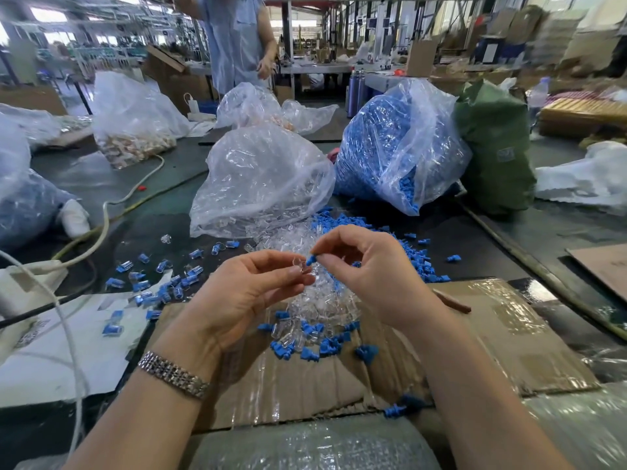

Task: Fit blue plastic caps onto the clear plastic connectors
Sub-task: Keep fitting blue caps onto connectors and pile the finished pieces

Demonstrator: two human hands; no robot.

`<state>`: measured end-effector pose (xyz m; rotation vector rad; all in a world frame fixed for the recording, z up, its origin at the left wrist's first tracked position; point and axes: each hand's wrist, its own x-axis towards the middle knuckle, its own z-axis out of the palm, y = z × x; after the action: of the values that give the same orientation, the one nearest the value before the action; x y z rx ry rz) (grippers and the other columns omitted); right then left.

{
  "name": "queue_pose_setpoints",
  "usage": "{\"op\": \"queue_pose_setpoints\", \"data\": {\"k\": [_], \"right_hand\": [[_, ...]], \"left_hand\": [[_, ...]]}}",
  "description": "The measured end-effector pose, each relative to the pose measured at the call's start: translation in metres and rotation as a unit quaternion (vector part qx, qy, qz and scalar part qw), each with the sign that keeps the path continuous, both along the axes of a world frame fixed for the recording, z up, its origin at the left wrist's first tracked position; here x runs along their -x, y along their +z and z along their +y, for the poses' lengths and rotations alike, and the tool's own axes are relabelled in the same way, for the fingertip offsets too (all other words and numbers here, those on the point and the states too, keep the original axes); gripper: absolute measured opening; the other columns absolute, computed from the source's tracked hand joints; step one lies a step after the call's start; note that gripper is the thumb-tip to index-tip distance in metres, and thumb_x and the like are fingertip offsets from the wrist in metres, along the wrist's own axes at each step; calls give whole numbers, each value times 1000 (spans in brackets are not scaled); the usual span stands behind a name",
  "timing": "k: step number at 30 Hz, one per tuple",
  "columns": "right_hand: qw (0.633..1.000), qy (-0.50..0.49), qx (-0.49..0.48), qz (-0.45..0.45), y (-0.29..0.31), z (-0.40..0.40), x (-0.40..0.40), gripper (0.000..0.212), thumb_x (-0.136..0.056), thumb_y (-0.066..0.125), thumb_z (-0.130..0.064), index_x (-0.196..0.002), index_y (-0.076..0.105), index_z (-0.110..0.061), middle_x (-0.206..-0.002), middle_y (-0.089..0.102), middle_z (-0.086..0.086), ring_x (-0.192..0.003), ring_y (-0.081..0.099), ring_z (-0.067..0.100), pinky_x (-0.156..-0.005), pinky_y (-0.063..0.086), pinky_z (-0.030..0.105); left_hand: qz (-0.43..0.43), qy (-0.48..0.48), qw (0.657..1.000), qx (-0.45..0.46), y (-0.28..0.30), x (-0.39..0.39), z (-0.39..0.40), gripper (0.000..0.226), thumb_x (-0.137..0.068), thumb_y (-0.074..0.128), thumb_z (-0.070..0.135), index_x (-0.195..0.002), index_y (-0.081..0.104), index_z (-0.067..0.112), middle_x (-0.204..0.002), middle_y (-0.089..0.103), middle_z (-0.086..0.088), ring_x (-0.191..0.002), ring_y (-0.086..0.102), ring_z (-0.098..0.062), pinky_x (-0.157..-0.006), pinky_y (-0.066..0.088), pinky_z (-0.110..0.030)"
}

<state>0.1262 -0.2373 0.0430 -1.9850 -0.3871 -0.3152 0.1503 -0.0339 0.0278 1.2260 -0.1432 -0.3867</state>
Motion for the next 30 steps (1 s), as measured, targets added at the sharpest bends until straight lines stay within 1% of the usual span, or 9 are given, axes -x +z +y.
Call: {"op": "queue_pose_setpoints", "data": {"k": [5,10,15,18,20,22,24,26,30], "right_hand": [[999,7,41,-25,1,3,3,15,-92,72,-9,-93,73,-24,-83,70,-10,-78,65,9,-78,57,33],[996,13,76,-51,3,8,6,12,-91,71,-5,-96,74,-16,-88,67,-9,-82,63,6,-80,54,22],[998,26,49,4,8,1,7,12,-92,72,-12,-100,73,-21,-87,71,-8,-83,66,6,-79,54,22],[995,-76,65,28,8,-15,2,15,-93,69,-22,-107,67,-26,-97,67,-12,-87,64,2,-74,47,14],[949,-203,216,106,4,-29,-2,29,-94,67,-35,-119,61,-24,-115,58,-5,-109,59,15,-89,47,28],[868,-276,340,232,0,-38,-3,46,-91,65,-51,-121,55,-18,-129,50,9,-123,48,32,-102,43,46],[836,-281,371,292,-2,-42,-2,48,-88,65,-58,-97,54,-13,-122,52,14,-120,46,37,-102,44,50],[838,-262,377,294,-2,-42,-2,46,-88,66,-54,-78,47,-14,-102,55,11,-113,47,35,-94,47,47],[852,-257,377,258,-1,-37,0,34,-87,66,-43,-75,51,-16,-78,53,4,-91,54,31,-71,44,36]], "left_hand": [[-3,2,1000,1,3,2,-3,21,-75,74,-2,-95,79,0,-106,74,-25,-99,75,-33,-76,61,-25],[-16,12,1000,-2,5,5,-6,20,-69,74,-3,-86,81,5,-98,76,-21,-91,76,-29,-74,61,-25],[-10,6,1000,4,5,5,-5,20,-71,71,-5,-88,80,2,-101,75,-23,-93,76,-31,-75,61,-26],[0,8,1000,12,5,5,-5,22,-72,71,-5,-93,77,-3,-106,73,-28,-96,75,-34,-74,61,-26],[7,14,1000,22,4,5,-4,23,-72,71,-7,-94,76,-6,-106,72,-30,-95,75,-35,-73,61,-26],[9,17,999,30,4,5,-3,25,-72,71,-8,-96,74,-8,-105,72,-30,-94,75,-35,-72,61,-26],[11,21,999,33,4,4,-3,27,-72,71,-8,-99,72,-9,-105,71,-31,-94,75,-35,-72,61,-26],[16,27,999,39,3,3,-3,27,-73,71,-9,-100,72,-9,-106,71,-32,-95,75,-36,-72,61,-26],[17,35,998,42,1,2,-3,24,-73,72,-7,-97,73,-7,-103,72,-30,-94,75,-35,-69,61,-25]]}}
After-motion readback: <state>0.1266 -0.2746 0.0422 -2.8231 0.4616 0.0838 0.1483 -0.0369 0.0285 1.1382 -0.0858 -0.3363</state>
